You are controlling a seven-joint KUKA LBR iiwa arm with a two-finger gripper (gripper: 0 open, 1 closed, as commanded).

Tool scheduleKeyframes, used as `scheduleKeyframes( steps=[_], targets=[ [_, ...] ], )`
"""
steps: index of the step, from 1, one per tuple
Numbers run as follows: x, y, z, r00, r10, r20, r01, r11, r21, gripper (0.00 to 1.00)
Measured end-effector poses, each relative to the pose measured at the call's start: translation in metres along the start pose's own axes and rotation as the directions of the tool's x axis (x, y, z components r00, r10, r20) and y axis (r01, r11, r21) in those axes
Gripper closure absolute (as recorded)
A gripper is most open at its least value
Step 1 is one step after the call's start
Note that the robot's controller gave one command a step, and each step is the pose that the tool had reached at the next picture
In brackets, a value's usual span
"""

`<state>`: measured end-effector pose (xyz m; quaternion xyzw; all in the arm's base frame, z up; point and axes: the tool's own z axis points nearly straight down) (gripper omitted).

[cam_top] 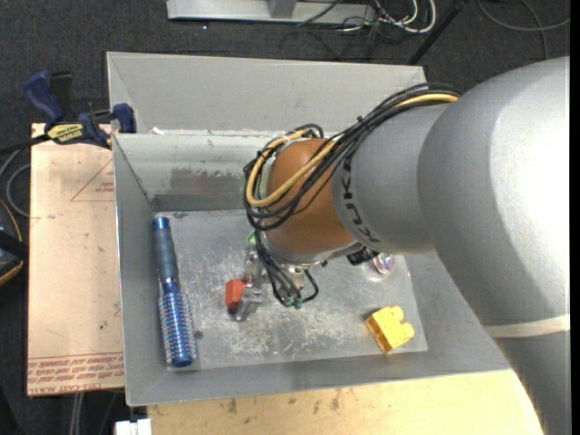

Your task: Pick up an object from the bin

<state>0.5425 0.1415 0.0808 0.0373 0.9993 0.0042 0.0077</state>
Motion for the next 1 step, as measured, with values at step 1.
scheduleKeyframes(
  steps=[1],
  targets=[
    [0.0045,-0.0200,-0.1529,1.000,-0.012,-0.005,0.012,1.000,0.005,1.00]
  ],
)
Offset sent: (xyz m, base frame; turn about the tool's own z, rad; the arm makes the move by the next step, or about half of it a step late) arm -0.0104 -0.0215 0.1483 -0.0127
